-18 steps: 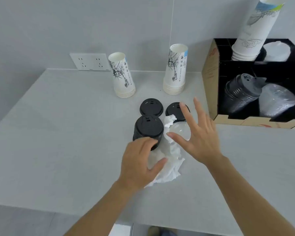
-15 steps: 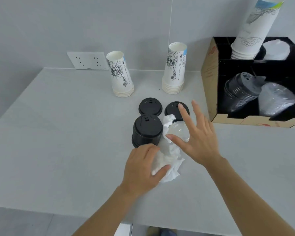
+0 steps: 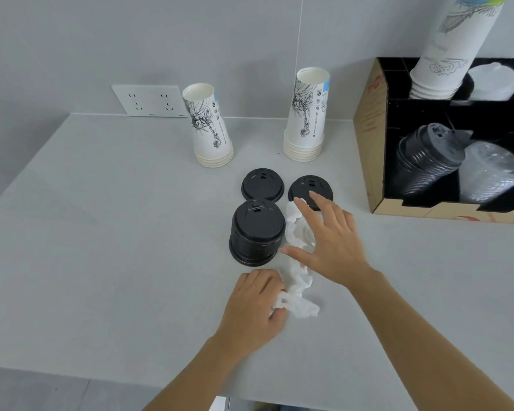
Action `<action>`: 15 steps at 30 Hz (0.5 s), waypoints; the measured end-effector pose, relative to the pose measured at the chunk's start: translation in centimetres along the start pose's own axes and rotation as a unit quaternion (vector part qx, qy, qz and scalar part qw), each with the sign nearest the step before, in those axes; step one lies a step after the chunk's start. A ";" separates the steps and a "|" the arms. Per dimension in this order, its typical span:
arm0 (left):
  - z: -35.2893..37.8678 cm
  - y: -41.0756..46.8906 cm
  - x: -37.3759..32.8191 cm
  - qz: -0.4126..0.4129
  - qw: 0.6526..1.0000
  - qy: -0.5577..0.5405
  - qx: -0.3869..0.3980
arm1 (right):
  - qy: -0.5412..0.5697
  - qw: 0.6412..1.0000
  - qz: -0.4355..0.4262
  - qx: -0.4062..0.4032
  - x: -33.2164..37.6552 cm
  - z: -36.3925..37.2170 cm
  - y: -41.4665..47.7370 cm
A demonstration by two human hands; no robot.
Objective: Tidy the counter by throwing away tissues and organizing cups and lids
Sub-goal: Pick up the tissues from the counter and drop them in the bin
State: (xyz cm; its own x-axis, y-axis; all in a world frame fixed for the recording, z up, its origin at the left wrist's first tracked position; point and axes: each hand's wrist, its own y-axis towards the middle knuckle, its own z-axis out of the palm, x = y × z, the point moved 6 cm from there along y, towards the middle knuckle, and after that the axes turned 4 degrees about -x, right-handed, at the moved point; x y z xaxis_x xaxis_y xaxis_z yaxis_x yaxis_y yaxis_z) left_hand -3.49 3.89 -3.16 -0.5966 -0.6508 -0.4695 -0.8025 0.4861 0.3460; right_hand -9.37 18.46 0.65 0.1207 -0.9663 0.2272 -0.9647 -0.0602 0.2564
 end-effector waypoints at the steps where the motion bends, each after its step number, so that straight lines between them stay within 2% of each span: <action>1: -0.1 0.0 0.0 -0.002 1.000 -0.009 -0.005 | -0.013 1.000 -0.004 0.023 -0.1 0.5 0.4; 8: -1.1 -0.6 1.1 -0.062 0.991 -0.118 -0.032 | 0.007 0.995 -0.010 0.094 -0.4 2.1 2.3; 15: -1.4 -0.1 1.5 -0.108 0.982 -0.150 -0.041 | 0.079 0.994 -0.019 0.069 -1.3 2.5 2.5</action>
State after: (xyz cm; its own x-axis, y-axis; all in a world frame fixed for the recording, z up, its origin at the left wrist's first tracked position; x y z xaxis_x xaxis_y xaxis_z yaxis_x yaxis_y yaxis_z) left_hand -4.34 2.08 -2.80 -0.3935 -0.5262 -0.7538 -0.9155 0.2991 0.2692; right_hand -12.47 18.93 -1.32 0.1825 -0.9119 0.3676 -0.9803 -0.1400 0.1394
